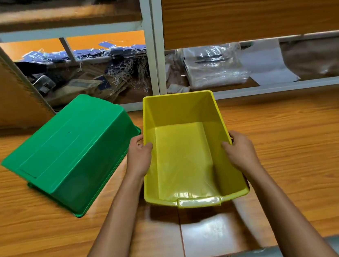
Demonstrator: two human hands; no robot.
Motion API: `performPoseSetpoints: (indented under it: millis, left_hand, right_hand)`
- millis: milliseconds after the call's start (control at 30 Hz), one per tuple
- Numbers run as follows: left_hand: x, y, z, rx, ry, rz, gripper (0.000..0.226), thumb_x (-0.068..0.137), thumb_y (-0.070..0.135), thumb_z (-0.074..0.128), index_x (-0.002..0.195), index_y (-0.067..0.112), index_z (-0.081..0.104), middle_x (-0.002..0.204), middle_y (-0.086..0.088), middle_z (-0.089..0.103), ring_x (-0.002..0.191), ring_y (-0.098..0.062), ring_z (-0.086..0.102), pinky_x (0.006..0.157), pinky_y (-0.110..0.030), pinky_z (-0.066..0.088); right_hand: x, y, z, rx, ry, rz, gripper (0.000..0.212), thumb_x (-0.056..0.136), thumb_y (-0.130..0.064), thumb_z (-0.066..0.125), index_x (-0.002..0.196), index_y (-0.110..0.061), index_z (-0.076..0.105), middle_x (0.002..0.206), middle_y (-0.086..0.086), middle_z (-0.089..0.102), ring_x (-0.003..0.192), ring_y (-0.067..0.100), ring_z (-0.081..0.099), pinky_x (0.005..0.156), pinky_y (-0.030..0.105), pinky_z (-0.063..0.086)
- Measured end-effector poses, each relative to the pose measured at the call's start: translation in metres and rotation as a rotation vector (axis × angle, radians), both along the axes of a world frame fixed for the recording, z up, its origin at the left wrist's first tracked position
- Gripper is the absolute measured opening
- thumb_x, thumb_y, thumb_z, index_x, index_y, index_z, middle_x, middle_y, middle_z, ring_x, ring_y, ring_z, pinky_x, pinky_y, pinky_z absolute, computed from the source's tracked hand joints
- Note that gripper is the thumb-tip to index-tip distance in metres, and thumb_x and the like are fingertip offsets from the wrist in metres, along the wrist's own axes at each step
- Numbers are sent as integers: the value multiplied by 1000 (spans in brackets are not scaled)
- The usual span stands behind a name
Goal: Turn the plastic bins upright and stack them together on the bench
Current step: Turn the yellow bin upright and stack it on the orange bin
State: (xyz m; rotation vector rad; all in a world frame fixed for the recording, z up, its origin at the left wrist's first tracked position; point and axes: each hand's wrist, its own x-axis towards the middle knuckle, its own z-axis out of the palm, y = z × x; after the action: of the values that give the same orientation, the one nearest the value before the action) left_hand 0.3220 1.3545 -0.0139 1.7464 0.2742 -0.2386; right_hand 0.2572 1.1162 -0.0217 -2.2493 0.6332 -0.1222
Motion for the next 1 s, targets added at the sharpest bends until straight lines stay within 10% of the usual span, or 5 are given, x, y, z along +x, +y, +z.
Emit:
performPoseSetpoints:
  millis: [367, 633, 833, 1000]
  left_hand:
    - [-3, 0, -2, 54, -37, -53, 27, 98, 7, 51, 124, 8, 56, 112, -8, 63, 104, -26, 62, 71, -30, 46]
    - [-39, -28, 19, -64, -124, -84, 29, 97, -3, 49, 120, 10, 58, 95, 4, 64, 64, 9, 65, 50, -9, 47]
    - [-90, -96, 30, -151, -158, -273, 45, 93, -7, 48, 130, 17, 56, 110, 3, 70, 93, -8, 71, 62, -16, 53]
    - [-143, -184, 42, -197, -169, -409, 61, 92, -9, 48, 137, 31, 45, 112, 16, 65, 86, 9, 68, 63, -11, 51]
  right_hand:
    - [-8, 6, 8, -83, 43, -189, 28, 92, -30, 58, 74, -8, 55, 75, 11, 59, 83, 36, 56, 66, 35, 32]
    - [-41, -21, 19, 145, 60, -88, 26, 91, -28, 66, 113, -14, 60, 96, 6, 66, 92, 30, 64, 73, 35, 47]
    - [-105, -84, 38, 255, 5, -103, 45, 91, -28, 68, 132, -23, 50, 110, -2, 63, 109, 27, 63, 96, 43, 51]
    - [-184, -156, 53, 233, -103, -221, 67, 83, -39, 69, 144, -26, 43, 131, -4, 63, 117, 23, 62, 103, 47, 50]
